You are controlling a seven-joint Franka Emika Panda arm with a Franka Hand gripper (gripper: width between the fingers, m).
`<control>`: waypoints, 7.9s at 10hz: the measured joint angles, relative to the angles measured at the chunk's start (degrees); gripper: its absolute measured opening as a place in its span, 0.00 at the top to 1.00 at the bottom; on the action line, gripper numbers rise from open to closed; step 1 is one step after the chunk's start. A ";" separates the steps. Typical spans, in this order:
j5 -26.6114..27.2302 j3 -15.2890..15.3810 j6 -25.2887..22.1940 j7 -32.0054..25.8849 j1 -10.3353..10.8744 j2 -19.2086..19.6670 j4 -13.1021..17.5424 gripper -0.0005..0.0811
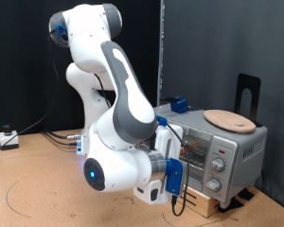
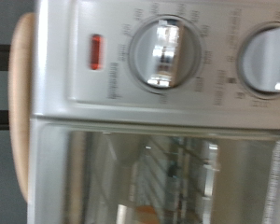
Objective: Make a piece of toast with the oven
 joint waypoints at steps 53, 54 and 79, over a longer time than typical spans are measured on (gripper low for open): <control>-1.76 1.87 1.57 0.19 8.50 15.92 12.84 0.12; -1.76 1.87 1.57 0.20 8.51 15.92 12.84 0.36; 2.80 2.63 13.16 -28.35 7.21 7.97 1.91 0.70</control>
